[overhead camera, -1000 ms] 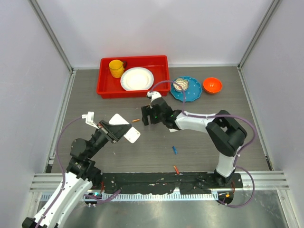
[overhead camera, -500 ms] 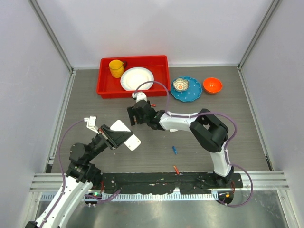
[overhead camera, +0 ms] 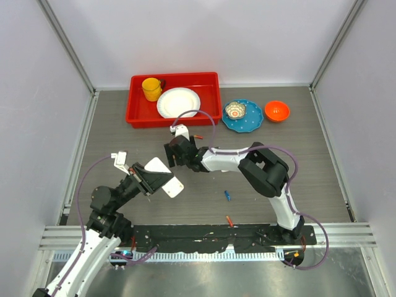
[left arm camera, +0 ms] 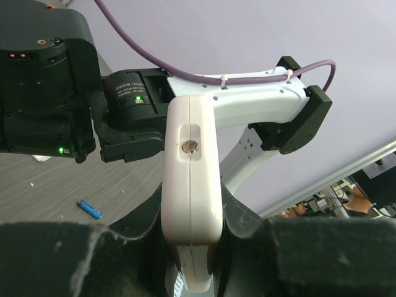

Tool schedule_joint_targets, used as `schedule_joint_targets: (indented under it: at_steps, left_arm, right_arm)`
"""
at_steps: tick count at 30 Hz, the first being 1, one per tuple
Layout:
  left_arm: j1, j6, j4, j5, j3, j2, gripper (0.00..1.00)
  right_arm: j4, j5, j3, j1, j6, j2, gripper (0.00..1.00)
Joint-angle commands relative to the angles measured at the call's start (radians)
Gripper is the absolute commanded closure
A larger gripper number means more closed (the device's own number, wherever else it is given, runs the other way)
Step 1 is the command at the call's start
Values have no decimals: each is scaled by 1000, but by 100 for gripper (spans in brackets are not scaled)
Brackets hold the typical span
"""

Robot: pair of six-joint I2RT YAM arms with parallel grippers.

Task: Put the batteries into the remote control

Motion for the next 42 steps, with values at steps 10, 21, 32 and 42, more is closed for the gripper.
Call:
schedule_joint_targets:
  at_steps: [10, 21, 32, 42]
  left_arm:
    - [5, -4, 26, 26, 2, 0, 100]
    - [3, -2, 14, 27, -1, -8, 100]
    - [5, -5, 8, 31, -7, -18, 100]
    - [5, -17, 40, 31, 4, -5, 100]
  right_arm:
    - [-45, 39, 107, 14, -5, 60, 23]
    - [-88, 70, 126, 41, -8, 89, 31]
    - [-121, 79, 121, 47, 13, 99, 53]
    - [-91, 162, -33, 24, 10, -90, 60]
